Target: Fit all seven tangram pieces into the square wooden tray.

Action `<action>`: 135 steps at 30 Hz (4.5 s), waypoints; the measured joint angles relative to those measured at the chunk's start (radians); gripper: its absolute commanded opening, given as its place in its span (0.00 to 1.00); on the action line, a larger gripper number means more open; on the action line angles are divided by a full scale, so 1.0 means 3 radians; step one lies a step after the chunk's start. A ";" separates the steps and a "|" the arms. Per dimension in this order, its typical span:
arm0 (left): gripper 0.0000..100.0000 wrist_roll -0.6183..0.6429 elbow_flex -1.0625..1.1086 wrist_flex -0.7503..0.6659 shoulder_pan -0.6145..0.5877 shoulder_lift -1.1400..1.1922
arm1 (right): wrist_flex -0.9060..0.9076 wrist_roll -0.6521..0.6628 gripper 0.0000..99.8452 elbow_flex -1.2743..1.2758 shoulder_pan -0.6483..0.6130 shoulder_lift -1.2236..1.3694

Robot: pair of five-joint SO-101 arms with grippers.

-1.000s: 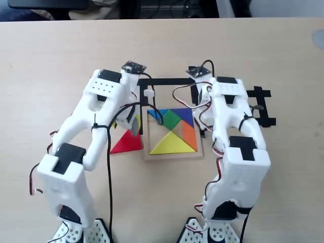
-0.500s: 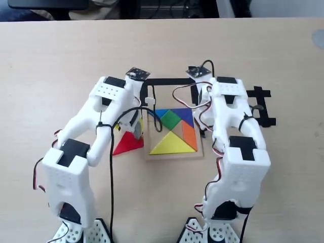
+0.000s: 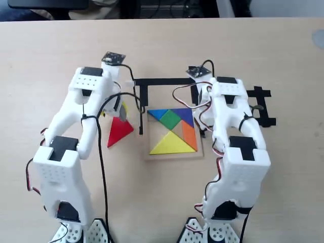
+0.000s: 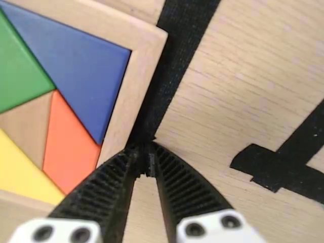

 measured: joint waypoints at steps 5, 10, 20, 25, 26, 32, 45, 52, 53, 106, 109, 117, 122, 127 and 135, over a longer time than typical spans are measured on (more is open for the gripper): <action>0.31 0.0358 -0.0194 0.0486 0.0205 0.0000 | 0.0000 0.0000 0.01 0.0000 0.0000 0.0000; 0.34 0.0844 -0.0199 0.0496 0.0297 0.0051 | 0.0000 0.0000 0.01 0.0000 0.0000 0.0000; 0.34 0.0777 -0.0113 0.0153 0.0148 0.0133 | 0.0000 0.0000 0.01 0.0000 0.0000 0.0000; 0.35 0.0696 -0.0010 0.0046 0.0138 0.0225 | 0.0000 0.0000 0.01 0.0000 0.0000 0.0000; 0.35 0.0685 -0.0010 0.0041 0.0113 0.0240 | 0.0000 0.0000 0.01 0.0000 0.0000 0.0000; 0.35 0.0650 -0.0005 0.0031 0.0066 0.0343 | 0.0000 0.0000 0.01 0.0000 0.0000 0.0000; 0.35 0.0547 -0.0005 0.0174 0.0281 0.0373 | 0.0000 0.0000 0.01 0.0000 0.0000 0.0000; 0.35 0.0547 -0.0005 0.0179 0.0281 0.0373 | 0.0000 0.0000 0.01 0.0000 0.0000 0.0000; 0.35 0.0547 -0.0005 0.0179 0.0281 0.0394 | 0.0000 0.0000 0.01 0.0000 0.0000 0.0000; 0.26 0.0476 -0.1867 0.1340 0.0425 0.1616 | 0.0000 0.0000 0.01 0.0000 0.0000 0.0000; 0.30 0.0414 -0.1678 0.1381 0.0440 0.1458 | 0.0000 0.0000 0.01 0.0000 0.0000 0.0000; 0.32 0.0240 -0.0849 0.1074 0.0450 0.1079 | 0.0000 0.0000 0.01 0.0000 0.0000 0.0000; 0.32 0.0128 -0.0650 0.0926 0.0460 0.0972 | 0.0000 0.0000 0.01 0.0000 0.0000 0.0000; 0.32 0.0036 -0.0634 0.0926 0.0460 0.0962 | 0.0000 0.0000 0.01 0.0000 0.0000 0.0000; 0.32 -0.0230 -0.0573 0.0915 0.0435 0.0885 | 0.0000 0.0000 0.01 0.0000 0.0000 0.0000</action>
